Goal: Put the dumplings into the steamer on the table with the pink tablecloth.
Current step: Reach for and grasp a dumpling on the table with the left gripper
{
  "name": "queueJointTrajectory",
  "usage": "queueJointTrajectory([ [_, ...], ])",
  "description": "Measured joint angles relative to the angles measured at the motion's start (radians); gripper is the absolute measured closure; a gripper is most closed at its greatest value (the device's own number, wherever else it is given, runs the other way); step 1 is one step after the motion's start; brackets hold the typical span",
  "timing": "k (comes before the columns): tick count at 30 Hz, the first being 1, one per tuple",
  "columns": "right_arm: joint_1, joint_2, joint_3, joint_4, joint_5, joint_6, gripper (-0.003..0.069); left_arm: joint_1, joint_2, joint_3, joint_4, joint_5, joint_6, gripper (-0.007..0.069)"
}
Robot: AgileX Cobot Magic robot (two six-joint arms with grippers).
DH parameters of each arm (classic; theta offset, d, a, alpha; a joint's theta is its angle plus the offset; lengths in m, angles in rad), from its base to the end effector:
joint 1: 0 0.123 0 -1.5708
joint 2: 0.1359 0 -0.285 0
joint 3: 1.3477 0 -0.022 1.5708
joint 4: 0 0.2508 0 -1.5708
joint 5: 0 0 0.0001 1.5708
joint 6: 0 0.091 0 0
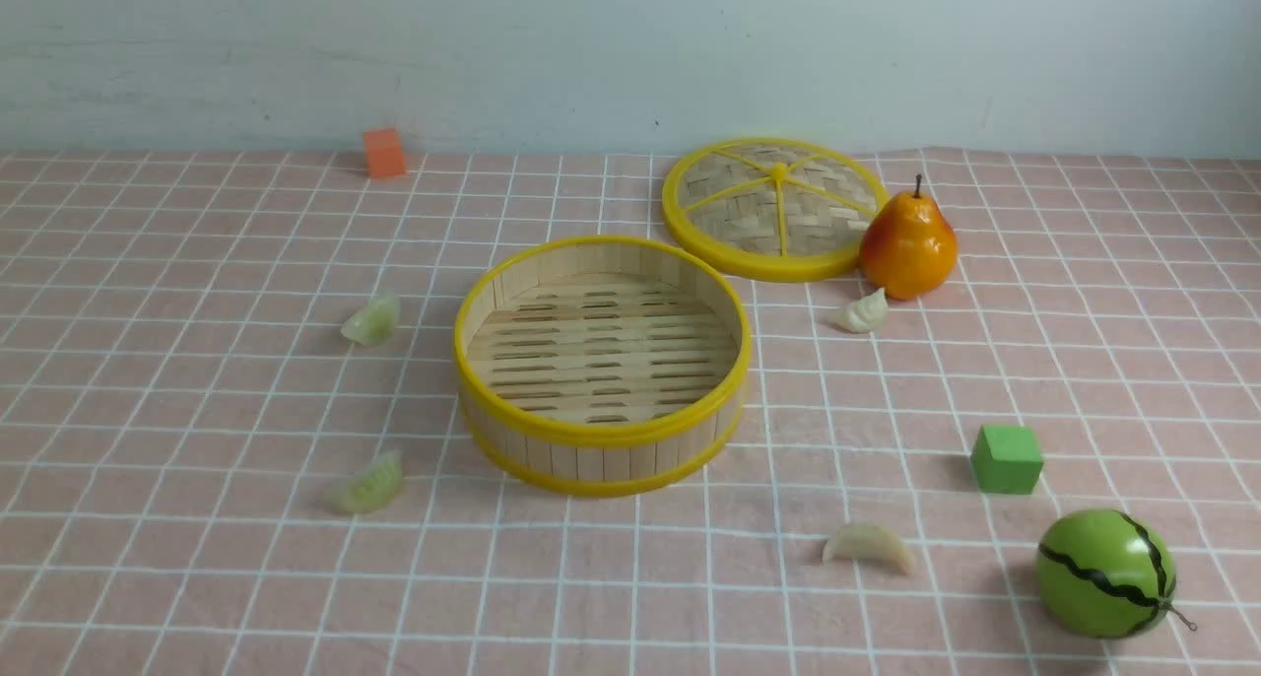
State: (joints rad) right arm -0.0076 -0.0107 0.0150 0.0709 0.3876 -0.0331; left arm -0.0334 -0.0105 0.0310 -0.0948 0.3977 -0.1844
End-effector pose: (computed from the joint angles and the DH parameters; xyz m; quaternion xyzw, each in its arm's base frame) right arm 0.0521 0.0020 0.1740 0.0083 0.8059 0.0182 0.5917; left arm 0.0519 -0.0051 0.1678 -0.0861 0.8088 -0.1031 0.5725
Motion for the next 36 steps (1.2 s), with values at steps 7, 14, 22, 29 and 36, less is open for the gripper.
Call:
queueJointTrajectory([
  [7, 0.000, 0.000, 0.000, 0.000, 0.000, 0.000, 0.0420, 0.000, 0.000, 0.000, 0.000, 0.000, 0.000, 0.0638],
  [14, 0.000, 0.000, 0.000, 0.000, 0.000, 0.000, 0.0420, 0.000, 0.000, 0.000, 0.000, 0.000, 0.000, 0.0638],
  [22, 0.000, 0.000, 0.000, 0.000, 0.000, 0.000, 0.0420, 0.000, 0.000, 0.000, 0.000, 0.000, 0.000, 0.0636],
  [29, 0.000, 0.000, 0.000, 0.001, 0.000, 0.000, 0.0420, 0.000, 0.000, 0.000, 0.004, -0.048, 0.003, 0.0629],
  [36, 0.000, 0.000, 0.000, -0.007, 0.000, 0.000, 0.0420, 0.000, 0.000, 0.000, 0.004, -0.109, 0.004, 0.0624],
])
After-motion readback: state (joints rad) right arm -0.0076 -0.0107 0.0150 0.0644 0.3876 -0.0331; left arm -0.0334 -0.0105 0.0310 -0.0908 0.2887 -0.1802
